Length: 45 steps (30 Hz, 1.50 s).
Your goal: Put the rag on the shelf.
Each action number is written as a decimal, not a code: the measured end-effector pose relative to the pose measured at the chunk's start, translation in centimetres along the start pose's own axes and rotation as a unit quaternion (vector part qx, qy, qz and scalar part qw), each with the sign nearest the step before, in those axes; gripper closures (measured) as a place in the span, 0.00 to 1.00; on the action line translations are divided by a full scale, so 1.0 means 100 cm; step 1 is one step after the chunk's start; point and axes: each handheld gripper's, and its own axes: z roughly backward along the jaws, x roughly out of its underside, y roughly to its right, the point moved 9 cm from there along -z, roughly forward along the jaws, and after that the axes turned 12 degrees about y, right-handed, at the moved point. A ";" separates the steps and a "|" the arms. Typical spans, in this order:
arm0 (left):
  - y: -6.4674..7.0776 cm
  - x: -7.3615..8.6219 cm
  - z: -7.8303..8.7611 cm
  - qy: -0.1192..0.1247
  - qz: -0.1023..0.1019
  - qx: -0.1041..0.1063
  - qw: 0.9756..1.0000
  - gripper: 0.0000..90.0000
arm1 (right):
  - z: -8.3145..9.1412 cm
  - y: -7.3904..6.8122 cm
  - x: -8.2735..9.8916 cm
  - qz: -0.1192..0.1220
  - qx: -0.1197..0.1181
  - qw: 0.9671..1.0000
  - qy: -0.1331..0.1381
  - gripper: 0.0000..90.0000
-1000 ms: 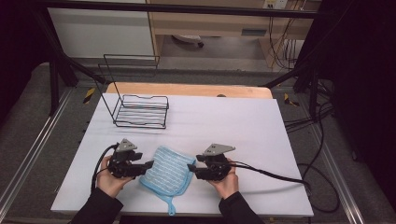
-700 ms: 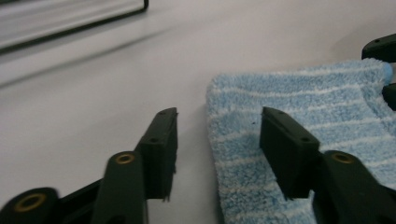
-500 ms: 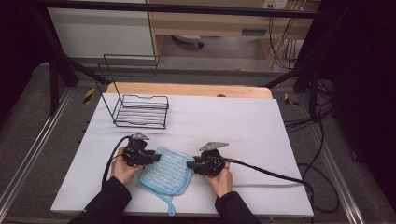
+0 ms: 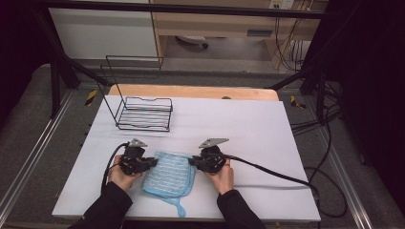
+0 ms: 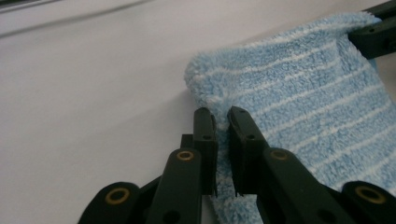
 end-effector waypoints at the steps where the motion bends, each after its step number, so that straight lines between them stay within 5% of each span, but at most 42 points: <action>1: -0.002 0.001 0.003 0.003 0.005 -0.002 1.000 0.91 | -0.006 -0.002 -0.006 0.005 -0.006 1.000 0.001 0.91; 6: -0.008 0.009 0.011 0.016 0.018 -0.003 1.000 0.89 | -0.013 -0.004 -0.008 0.008 -0.015 1.000 0.002 0.87; 11: -0.008 0.010 0.008 0.016 0.004 -0.002 1.000 0.84 | -0.007 -0.003 -0.010 0.022 -0.009 1.000 0.007 0.75; 17: -0.013 -0.001 0.013 0.038 0.002 0.005 0.999 0.59 | 0.021 0.004 -0.015 0.019 -0.006 0.999 0.025 0.49; 19: -0.016 -0.008 0.011 0.045 0.001 0.001 0.999 0.56 | 0.026 0.006 -0.014 0.015 -0.004 1.000 0.026 0.47; 23: -0.020 -0.016 0.006 0.050 0.004 -0.005 0.999 0.49 | 0.045 0.014 -0.008 0.006 0.002 0.999 0.039 0.26; 31: -0.032 -0.012 -0.010 0.032 0.016 -0.019 0.999 0.50 | 0.061 0.014 0.005 -0.004 -0.007 0.999 0.041 0.10; 35: -0.030 -0.012 -0.014 0.035 0.019 -0.011 0.999 0.63 | 0.066 0.014 0.014 -0.010 -0.010 0.999 0.038 0.06; 45: -0.023 -0.004 -0.020 0.018 0.016 -0.010 1.000 0.75 | 0.066 0.013 0.021 -0.011 -0.013 0.999 0.028 0.06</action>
